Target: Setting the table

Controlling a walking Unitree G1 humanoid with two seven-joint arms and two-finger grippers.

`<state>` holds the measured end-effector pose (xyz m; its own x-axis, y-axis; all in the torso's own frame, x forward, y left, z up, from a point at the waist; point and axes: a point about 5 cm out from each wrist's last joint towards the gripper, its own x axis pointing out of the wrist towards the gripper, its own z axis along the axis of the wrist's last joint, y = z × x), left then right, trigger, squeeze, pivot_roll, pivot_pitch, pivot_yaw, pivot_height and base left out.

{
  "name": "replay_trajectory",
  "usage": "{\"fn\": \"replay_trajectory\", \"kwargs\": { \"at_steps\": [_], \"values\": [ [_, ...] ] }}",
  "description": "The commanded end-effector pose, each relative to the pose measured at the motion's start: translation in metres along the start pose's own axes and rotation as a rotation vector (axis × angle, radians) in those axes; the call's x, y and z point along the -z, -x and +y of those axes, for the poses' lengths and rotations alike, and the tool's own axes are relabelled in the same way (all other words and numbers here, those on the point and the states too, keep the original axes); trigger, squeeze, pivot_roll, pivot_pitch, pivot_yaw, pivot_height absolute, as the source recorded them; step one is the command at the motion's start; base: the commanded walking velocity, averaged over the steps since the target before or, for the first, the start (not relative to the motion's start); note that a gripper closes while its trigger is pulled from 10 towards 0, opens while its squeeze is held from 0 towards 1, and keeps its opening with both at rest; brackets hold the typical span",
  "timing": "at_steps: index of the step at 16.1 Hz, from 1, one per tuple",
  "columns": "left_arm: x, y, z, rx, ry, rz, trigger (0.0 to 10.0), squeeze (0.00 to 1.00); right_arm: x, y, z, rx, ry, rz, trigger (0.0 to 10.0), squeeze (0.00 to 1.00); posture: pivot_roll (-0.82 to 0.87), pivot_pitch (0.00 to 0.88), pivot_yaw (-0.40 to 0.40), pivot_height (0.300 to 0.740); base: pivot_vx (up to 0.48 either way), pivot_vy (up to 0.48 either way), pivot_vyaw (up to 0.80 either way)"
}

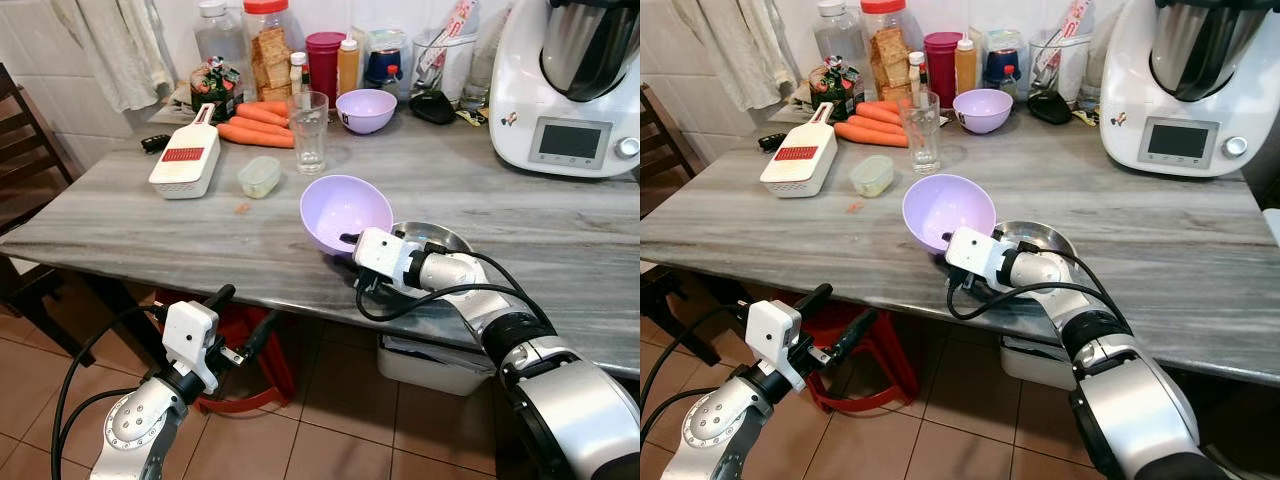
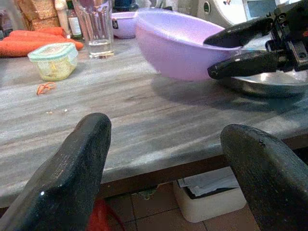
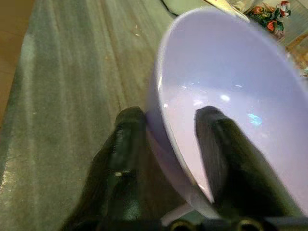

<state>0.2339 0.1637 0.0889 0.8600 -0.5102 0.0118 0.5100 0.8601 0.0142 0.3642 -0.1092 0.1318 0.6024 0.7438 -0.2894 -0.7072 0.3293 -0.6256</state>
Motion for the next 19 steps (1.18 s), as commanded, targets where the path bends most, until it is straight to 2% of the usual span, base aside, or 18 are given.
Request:
{"fn": "replay_trajectory", "kwargs": {
  "at_steps": [1,7,8,9,10,11,12,13,16,18,19],
  "values": [
    [-0.004,0.000,0.002,0.006,-0.022,-0.001,10.0,0.00,-0.006,-0.003,-0.005,0.005,0.032,0.000,10.0,1.00,0.09,0.030,0.092,0.740,0.000,0.000,0.00],
    [-0.003,0.000,0.001,-0.001,-0.021,0.004,10.0,0.00,-0.002,-0.003,-0.004,0.021,0.035,0.026,10.0,1.00,0.10,0.033,0.093,0.740,0.000,0.000,0.00],
    [-0.003,0.000,0.002,-0.003,-0.021,0.004,10.0,0.00,-0.001,-0.003,-0.003,0.028,0.034,0.034,10.0,0.96,0.10,0.034,0.097,0.740,0.000,0.000,0.00],
    [-0.003,-0.001,0.002,-0.004,-0.022,0.004,10.0,0.00,0.000,-0.003,-0.003,0.036,0.034,0.039,10.0,0.76,0.10,0.034,0.097,0.740,0.000,0.000,0.00],
    [-0.003,-0.002,0.002,-0.005,-0.023,0.004,10.0,0.00,-0.001,-0.002,-0.006,0.058,0.036,0.030,10.0,0.61,0.10,0.034,0.097,0.740,0.000,0.000,0.00],
    [-0.003,-0.002,0.002,-0.004,-0.023,0.003,10.0,0.00,-0.001,-0.002,-0.007,0.063,0.037,0.027,10.0,0.61,0.10,0.034,0.097,0.740,0.000,0.000,0.00],
    [-0.004,-0.003,0.002,-0.004,-0.023,0.003,10.0,0.00,-0.003,-0.002,-0.008,0.072,0.029,0.016,10.0,0.26,0.09,0.033,0.098,0.740,0.000,0.000,0.00],
    [-0.005,-0.006,0.001,-0.002,-0.022,-0.005,10.0,0.00,-0.009,0.001,-0.017,0.137,-0.008,-0.046,10.0,0.00,0.08,0.030,0.097,0.740,0.000,0.000,0.00],
    [-0.004,-0.009,0.000,-0.001,-0.014,-0.015,10.0,0.00,-0.014,0.011,-0.026,0.272,-0.076,-0.167,10.0,0.00,0.06,0.019,0.097,0.740,0.000,0.000,0.00],
    [-0.004,-0.011,-0.001,0.000,-0.010,-0.018,10.0,0.00,-0.013,0.017,-0.027,0.340,-0.090,-0.195,10.0,0.00,0.05,0.019,0.098,0.740,0.000,0.000,0.00],
    [-0.005,-0.013,-0.002,0.006,-0.007,-0.022,10.0,0.00,-0.012,0.023,-0.029,0.418,-0.112,-0.216,10.0,0.00,0.03,0.015,0.107,0.740,0.000,0.000,0.00]
  ]
}}
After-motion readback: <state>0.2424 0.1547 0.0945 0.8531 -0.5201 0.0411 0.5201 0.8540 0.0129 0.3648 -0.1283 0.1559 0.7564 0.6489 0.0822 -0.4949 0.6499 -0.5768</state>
